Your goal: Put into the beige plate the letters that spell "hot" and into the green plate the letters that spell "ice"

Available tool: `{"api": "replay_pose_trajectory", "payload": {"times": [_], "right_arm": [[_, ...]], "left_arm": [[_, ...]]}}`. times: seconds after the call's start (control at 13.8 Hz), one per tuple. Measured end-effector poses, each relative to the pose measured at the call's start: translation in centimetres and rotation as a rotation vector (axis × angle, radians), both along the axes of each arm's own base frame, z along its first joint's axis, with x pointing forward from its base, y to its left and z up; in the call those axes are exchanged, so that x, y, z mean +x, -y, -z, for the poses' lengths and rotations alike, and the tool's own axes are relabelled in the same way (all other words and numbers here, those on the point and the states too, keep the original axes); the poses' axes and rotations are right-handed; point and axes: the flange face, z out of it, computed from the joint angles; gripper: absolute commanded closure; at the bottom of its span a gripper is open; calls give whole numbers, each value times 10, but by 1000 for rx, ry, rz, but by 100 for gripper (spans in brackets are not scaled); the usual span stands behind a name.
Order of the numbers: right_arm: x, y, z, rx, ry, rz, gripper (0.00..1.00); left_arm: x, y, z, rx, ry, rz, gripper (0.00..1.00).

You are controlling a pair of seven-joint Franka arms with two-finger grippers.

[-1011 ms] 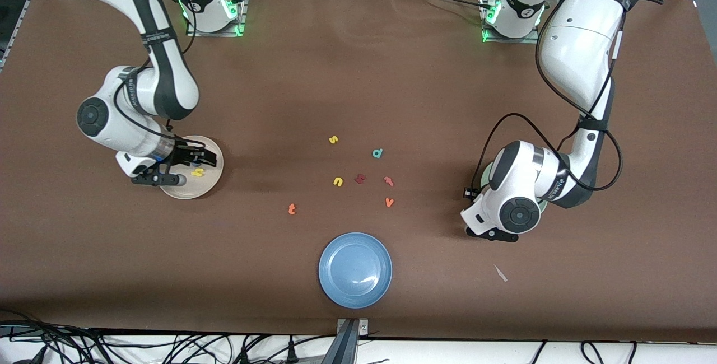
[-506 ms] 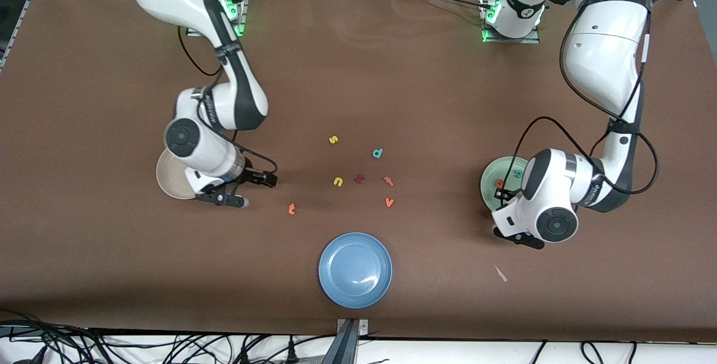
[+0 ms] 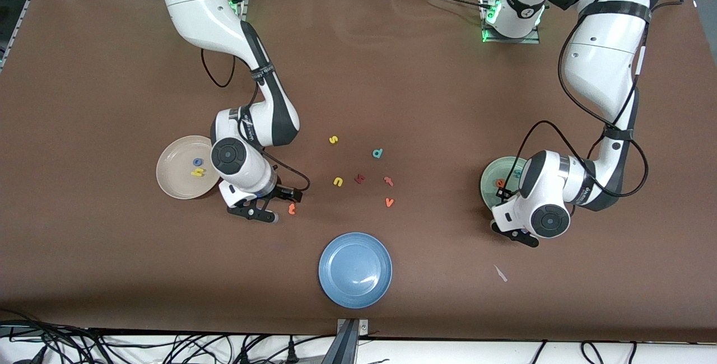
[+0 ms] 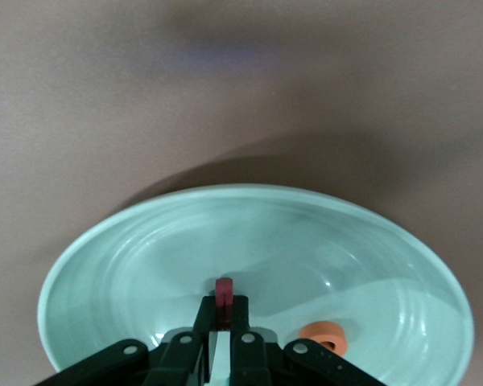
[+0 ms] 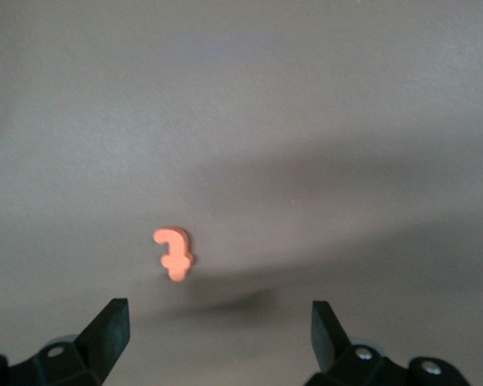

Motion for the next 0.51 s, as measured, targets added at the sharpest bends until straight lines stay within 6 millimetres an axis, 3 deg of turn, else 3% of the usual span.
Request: {"api": "replay_pose_trajectory", "payload": {"times": [0.22,0.36,0.51], "right_arm": [[6,-15,10,2,11,2,1],[9,-22,18,0,15,12,13],[11,-24,21,-1,18,16,26]], "left_arm": [[0,-4,-1,2,-3,-1,0],[-1,-3,-7,6,-15,-1,0],[-2,1,-25,7,-26,1,0]]}}
